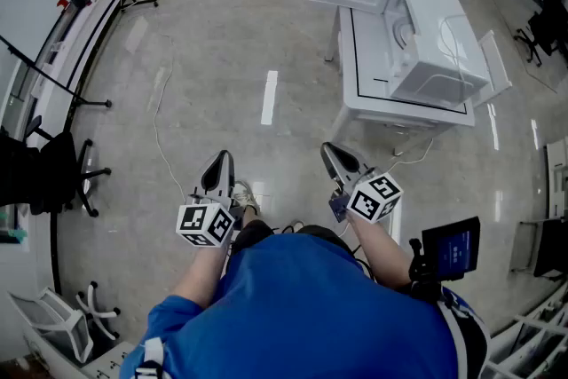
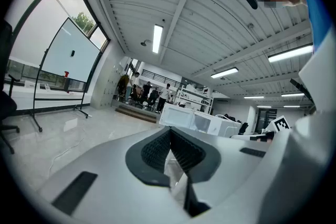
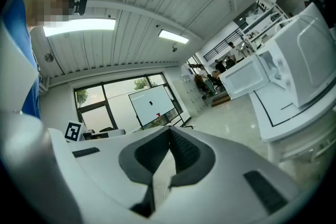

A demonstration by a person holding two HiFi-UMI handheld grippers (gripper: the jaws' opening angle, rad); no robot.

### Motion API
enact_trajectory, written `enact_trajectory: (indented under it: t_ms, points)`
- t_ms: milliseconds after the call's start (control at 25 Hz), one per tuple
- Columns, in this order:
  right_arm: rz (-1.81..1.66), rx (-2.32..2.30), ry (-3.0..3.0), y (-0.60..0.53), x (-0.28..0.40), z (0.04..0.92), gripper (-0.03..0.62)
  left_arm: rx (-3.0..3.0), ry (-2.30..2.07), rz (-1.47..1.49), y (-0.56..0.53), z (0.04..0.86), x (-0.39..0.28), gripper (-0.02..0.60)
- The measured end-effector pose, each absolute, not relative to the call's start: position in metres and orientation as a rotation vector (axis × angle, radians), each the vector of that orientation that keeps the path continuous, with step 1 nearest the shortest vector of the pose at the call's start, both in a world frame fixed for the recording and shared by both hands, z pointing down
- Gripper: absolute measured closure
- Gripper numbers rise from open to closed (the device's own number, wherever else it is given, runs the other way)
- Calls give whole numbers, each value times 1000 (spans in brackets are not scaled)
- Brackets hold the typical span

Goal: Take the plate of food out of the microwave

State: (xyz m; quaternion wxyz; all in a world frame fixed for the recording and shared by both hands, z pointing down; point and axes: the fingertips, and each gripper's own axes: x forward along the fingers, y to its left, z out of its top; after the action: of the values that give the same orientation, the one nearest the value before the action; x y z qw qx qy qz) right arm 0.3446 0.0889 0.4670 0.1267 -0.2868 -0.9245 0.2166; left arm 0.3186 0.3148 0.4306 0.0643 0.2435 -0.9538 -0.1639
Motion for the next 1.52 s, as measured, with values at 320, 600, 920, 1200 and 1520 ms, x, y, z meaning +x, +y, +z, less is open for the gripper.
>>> enact_trajectory:
  t_ms: [320, 600, 920, 1200, 1520]
  points:
    - [589, -811, -2706, 120, 282, 468, 597, 811, -2869, -526, 338, 431, 247, 572]
    - [541, -764, -2727, 156, 214, 458, 599, 906, -2851, -565, 366, 421, 166, 572]
    - [495, -697, -2758, 215, 149, 459, 599, 1060, -2803, -570, 414, 418, 96, 572]
    - [546, -610, -2775, 245, 114, 464, 597, 1120, -2743, -583, 440, 431, 54, 572]
    - [559, -520, -2795, 227, 78, 465, 598, 1216, -2657, -587, 407, 441, 12, 572]
